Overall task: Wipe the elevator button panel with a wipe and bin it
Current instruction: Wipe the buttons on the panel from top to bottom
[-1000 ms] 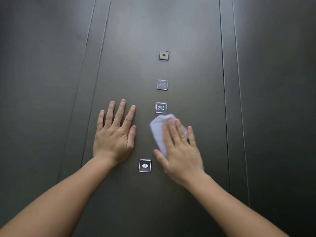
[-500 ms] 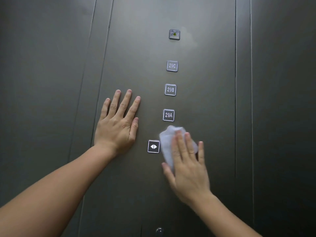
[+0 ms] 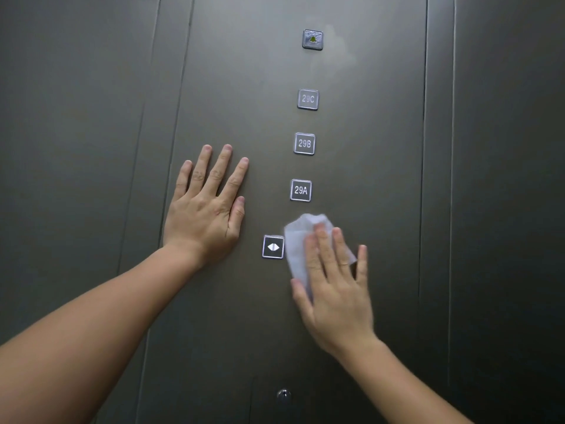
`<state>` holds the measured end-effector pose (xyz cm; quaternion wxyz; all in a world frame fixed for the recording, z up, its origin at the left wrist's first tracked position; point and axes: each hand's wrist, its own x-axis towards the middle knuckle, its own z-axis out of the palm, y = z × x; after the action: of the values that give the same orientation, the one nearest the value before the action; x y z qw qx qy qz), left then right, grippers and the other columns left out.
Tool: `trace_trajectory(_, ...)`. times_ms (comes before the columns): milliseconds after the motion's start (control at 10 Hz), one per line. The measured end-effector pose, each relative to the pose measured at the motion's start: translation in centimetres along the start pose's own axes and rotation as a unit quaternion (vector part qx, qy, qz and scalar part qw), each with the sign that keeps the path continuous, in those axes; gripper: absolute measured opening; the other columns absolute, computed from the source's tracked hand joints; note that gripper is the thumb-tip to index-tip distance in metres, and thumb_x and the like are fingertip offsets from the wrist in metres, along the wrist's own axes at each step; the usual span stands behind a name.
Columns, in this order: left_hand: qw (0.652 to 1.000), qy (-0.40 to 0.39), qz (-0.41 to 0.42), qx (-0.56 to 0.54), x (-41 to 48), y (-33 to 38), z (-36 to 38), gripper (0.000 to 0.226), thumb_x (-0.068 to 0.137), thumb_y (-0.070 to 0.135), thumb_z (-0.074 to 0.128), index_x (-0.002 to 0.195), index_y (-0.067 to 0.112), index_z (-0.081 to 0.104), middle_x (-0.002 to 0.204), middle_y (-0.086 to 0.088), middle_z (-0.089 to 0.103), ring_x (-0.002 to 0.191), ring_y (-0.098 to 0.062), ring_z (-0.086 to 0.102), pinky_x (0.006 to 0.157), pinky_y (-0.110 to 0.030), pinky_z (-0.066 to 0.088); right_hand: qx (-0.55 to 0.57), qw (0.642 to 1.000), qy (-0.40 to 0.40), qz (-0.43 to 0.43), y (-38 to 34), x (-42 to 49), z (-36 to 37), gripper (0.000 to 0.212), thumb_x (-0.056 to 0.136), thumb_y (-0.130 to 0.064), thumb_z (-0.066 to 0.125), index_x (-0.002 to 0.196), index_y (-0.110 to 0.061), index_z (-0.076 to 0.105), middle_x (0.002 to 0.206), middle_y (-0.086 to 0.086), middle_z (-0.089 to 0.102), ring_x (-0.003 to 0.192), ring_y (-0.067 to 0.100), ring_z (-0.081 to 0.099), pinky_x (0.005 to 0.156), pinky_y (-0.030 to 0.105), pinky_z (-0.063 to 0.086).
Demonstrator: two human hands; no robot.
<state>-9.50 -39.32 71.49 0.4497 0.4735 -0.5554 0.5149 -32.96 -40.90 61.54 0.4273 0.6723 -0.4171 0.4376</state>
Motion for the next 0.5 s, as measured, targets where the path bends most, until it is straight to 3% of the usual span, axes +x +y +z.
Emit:
trace_trajectory(100, 1.000, 0.009, -0.003, -0.003, -0.1, 0.1, 0.0, 0.064, 0.098, 0.037, 0.034, 0.160, 0.021, 0.031, 0.169, -0.009, 0.027, 0.157, -0.034, 0.018, 0.126, -0.053, 0.015, -0.007, 0.999, -0.013, 0.038, 2.0, -2.5, 0.2, 0.081, 0.096, -0.051, 0.038, 0.158, -0.003, 0.019, 0.168, 0.015, 0.012, 0.156, 0.032, 0.010, 0.120, 0.060, 0.015)
trace_trajectory(300, 1.000, 0.005, 0.001, -0.005, -0.1, 0.2, -0.2, 0.064, 0.098, 0.037, 0.034, 0.159, 0.021, 0.033, 0.168, -0.010, 0.028, 0.156, -0.035, 0.019, 0.125, -0.054, 0.016, 0.010, 0.999, -0.016, -0.031, -1.1, -1.4, 0.6, 0.083, 0.097, -0.053, 0.039, 0.158, -0.001, 0.019, 0.168, 0.015, 0.011, 0.155, 0.031, 0.010, 0.122, 0.056, 0.010)
trace_trajectory(500, 1.000, 0.011, -0.005, -0.003, -0.2, 0.3, -0.1, 0.064, 0.097, 0.037, 0.034, 0.159, 0.021, 0.033, 0.168, -0.009, 0.028, 0.156, -0.034, 0.020, 0.125, -0.054, 0.017, 0.019, 0.999, -0.023, 0.039, -0.2, -0.8, 0.0, 0.084, 0.097, -0.053, 0.035, 0.158, -0.001, 0.011, 0.169, 0.016, 0.005, 0.156, 0.030, 0.003, 0.122, 0.055, 0.011)
